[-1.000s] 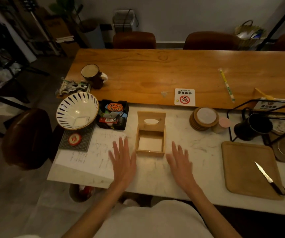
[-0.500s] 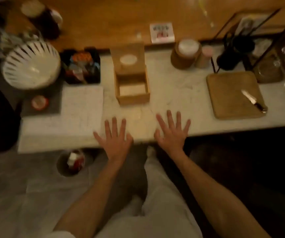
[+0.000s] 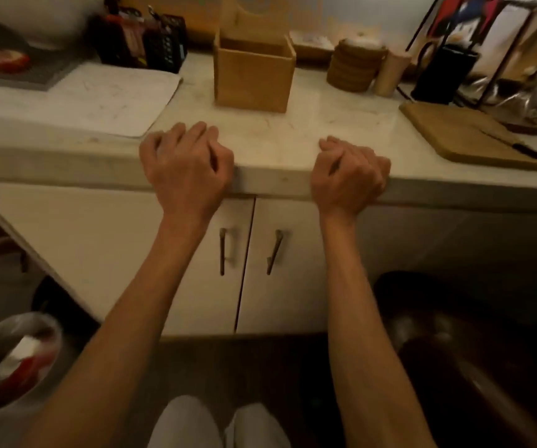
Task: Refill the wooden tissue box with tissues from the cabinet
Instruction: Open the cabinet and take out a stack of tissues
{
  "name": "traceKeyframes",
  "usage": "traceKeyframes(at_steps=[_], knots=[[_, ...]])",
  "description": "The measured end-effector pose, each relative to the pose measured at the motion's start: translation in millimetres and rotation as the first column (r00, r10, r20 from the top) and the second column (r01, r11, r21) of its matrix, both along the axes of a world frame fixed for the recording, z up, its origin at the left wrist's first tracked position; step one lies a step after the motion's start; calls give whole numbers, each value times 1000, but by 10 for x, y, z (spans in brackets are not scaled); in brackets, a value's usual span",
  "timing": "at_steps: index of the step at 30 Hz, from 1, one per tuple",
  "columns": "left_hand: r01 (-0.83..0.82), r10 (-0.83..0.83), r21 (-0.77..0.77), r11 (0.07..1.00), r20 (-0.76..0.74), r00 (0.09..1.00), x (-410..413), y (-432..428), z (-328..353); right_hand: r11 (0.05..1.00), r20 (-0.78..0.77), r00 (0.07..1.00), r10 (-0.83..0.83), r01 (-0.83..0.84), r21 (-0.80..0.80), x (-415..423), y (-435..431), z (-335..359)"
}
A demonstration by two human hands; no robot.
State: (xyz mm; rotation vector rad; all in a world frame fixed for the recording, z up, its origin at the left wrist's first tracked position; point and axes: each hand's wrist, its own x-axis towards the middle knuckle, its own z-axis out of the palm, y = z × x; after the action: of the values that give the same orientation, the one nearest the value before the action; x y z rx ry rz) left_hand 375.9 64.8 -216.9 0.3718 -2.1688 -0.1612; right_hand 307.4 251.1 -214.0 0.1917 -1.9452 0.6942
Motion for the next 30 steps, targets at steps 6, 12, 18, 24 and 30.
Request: traceKeyframes(at_steps=[6, 12, 18, 24, 30], knots=[[41, -48, -72, 997, -89, 995, 82, -25, 41, 999, -52, 998, -28, 26, -30, 104, 73, -8], [114, -114, -19, 993, -32, 993, 153, -33, 202, 1000, 82, 997, 13, -12, -13, 164, 42, 130], [99, -100, -31, 995, -46, 994, 139, -23, 126, 998, 84, 995, 53, -56, 32, 92, 91, 37], [271, -173, 206, 940, -396, 902, 602, -4, -406, 902, 228, 873, 432, -423, -92, 504, 154, -88], [323, -448, 919, 227, -196, 872, 597, 137, -1555, 415, 200, 377, 904, -663, -624, 1211, -67, -1367]])
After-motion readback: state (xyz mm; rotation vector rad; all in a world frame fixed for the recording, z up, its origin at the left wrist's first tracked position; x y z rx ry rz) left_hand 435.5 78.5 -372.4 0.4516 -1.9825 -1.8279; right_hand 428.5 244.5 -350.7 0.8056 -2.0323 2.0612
